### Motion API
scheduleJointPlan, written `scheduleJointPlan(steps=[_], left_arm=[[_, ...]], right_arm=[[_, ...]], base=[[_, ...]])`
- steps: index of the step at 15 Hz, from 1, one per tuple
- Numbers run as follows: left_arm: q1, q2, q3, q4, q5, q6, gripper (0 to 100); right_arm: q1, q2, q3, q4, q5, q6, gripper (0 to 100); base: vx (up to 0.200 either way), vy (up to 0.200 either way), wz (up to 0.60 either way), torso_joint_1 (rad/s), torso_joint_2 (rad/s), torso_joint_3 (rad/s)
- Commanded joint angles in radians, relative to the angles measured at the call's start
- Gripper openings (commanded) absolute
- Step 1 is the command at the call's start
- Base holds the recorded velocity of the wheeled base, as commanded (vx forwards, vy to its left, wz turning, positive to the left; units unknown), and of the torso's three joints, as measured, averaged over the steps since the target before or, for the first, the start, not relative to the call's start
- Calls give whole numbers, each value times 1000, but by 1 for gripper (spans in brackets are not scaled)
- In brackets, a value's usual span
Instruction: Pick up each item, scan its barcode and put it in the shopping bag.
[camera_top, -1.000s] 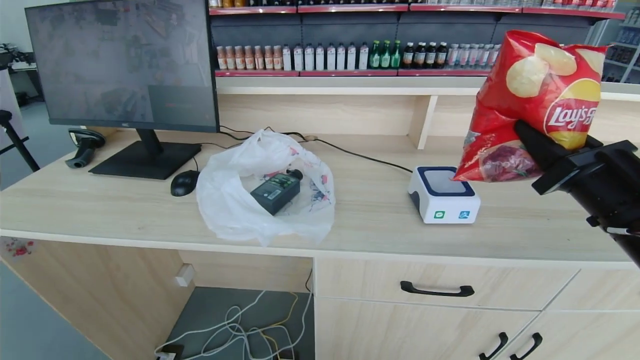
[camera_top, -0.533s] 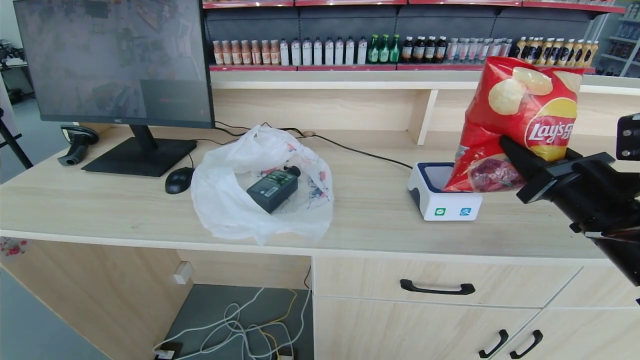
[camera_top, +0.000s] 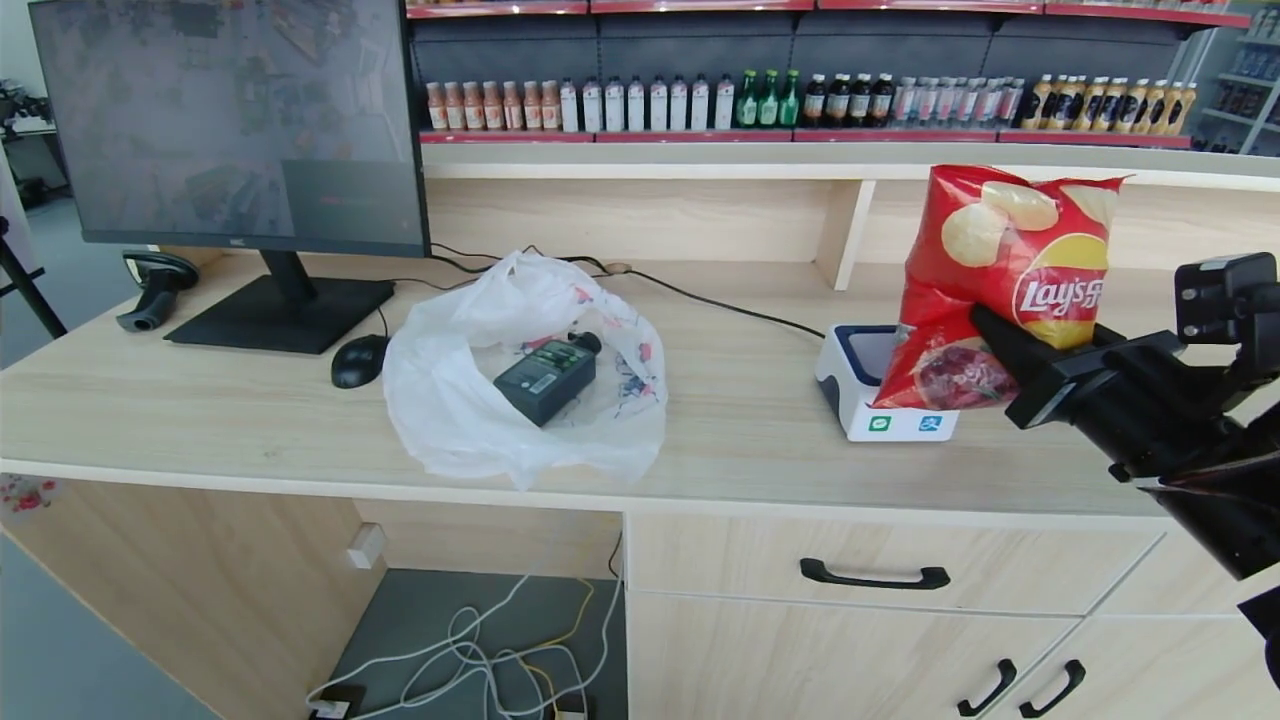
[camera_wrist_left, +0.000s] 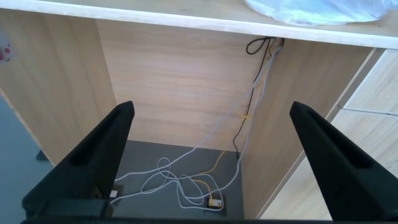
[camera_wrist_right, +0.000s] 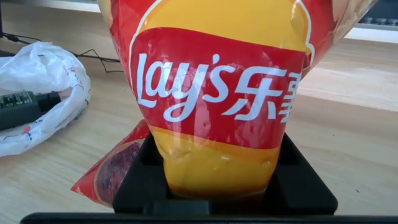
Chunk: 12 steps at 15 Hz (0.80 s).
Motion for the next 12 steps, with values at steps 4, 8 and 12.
scheduleJointPlan(steps=[4, 8, 12], left_arm=[[0, 0, 0, 0, 0, 0, 100], [0, 0, 0, 0, 0, 0, 100], [0, 0, 0, 0, 1, 0, 100]], right_arm=[[1, 17, -2, -1, 0, -8, 0], [-7, 34, -12, -1, -3, -13, 0], [-11, 46, -15, -1, -3, -14, 0]], base=[[0, 0, 0, 0, 0, 0], [0, 0, 0, 0, 0, 0], [0, 0, 0, 0, 0, 0]])
